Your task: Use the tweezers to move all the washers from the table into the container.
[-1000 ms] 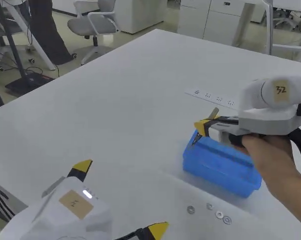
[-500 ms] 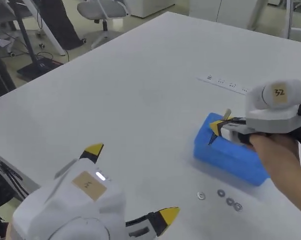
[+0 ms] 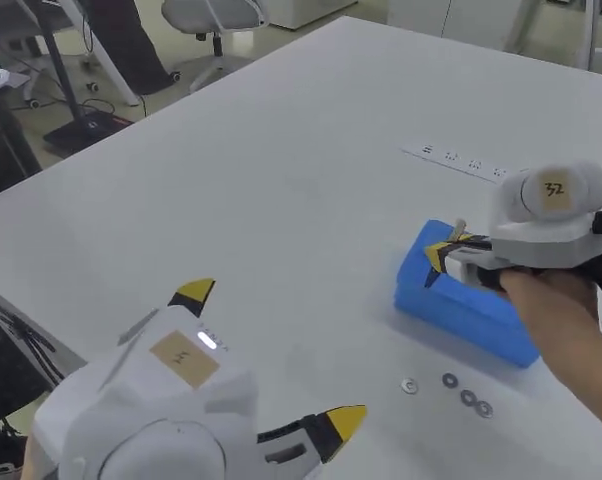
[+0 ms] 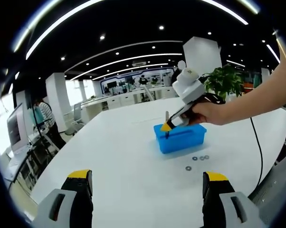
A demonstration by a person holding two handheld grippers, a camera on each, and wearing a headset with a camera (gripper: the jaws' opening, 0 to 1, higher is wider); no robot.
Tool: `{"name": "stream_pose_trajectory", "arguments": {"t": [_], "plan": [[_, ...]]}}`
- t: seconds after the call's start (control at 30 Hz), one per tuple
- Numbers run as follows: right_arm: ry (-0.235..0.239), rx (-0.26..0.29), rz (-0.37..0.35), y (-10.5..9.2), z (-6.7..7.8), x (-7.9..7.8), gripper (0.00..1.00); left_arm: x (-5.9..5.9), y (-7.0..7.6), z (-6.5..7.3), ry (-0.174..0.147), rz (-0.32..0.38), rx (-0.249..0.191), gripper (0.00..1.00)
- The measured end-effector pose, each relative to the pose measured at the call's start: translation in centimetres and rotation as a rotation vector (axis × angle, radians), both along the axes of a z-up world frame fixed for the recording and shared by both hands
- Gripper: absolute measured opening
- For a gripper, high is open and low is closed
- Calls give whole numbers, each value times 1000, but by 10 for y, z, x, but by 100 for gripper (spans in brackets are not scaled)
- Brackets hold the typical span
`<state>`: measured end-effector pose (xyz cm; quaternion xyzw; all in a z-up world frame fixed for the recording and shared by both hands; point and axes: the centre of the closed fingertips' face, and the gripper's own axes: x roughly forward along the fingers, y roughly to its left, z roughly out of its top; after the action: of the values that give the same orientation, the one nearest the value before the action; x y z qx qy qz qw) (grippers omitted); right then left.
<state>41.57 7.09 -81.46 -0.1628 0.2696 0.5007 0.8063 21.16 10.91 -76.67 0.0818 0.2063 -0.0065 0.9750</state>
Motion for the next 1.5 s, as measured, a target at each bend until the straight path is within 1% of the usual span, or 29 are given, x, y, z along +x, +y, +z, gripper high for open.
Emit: {"name": "stream_pose_trajectory", "arguments": {"t": [0.07, 0.1, 0.23, 0.3, 0.37, 0.47, 0.57, 0.63, 0.67, 0.73, 0.87, 0.93, 1.07, 1.1, 1.2, 1.37, 1.5], "plan": [[-2, -3, -4, -1, 1, 1, 2, 0, 0, 0, -2, -1, 1, 99], [9, -3, -7, -2, 1, 1, 2, 0, 0, 1, -4, 0, 0, 99], [0, 22, -15, -5, 13, 0, 3, -1, -1, 0, 1, -7, 2, 99], [6, 55, -20, -7, 24, -4, 3, -1, -1, -1, 3, -6, 3, 99], [2, 77, -19, -8, 32, -7, 2, -1, -1, 0, -1, -7, 3, 99], [11, 160, -8, -8, 52, -18, 2, -1, -1, -1, 3, -9, 6, 99], [22, 186, -13, -13, 62, -26, 2, -2, -2, 0, 1, -12, 6, 99], [36, 209, -6, -15, 67, -34, 2, -2, -3, -1, 5, -17, 5, 99], [36, 210, -3, -16, 67, -37, 2, -2, -4, -2, 8, -20, 6, 99], [35, 212, 0, -18, 66, -45, 2, -2, -4, -2, 7, -24, 10, 99], [37, 192, 20, -24, 54, -60, 3, -2, -4, -2, 9, -22, 9, 99], [33, 196, 10, -28, 49, -65, 3, -2, -4, -2, 8, -25, 8, 99], [66, 195, 7, -34, 38, -77, 3, -2, -4, -2, 6, -24, 7, 99], [68, 193, 7, -34, 36, -78, 3, -2, -4, -2, 5, -25, 6, 99], [86, 177, 3, -40, 24, -87, 3, -3, -6, -4, 12, -37, 15, 99], [96, 149, 5, -46, 11, -98, 3, -3, -6, -3, 11, -33, 15, 99], [106, 141, 8, -46, 6, -103, 3, -3, -6, -4, 14, -34, 18, 99]]}}
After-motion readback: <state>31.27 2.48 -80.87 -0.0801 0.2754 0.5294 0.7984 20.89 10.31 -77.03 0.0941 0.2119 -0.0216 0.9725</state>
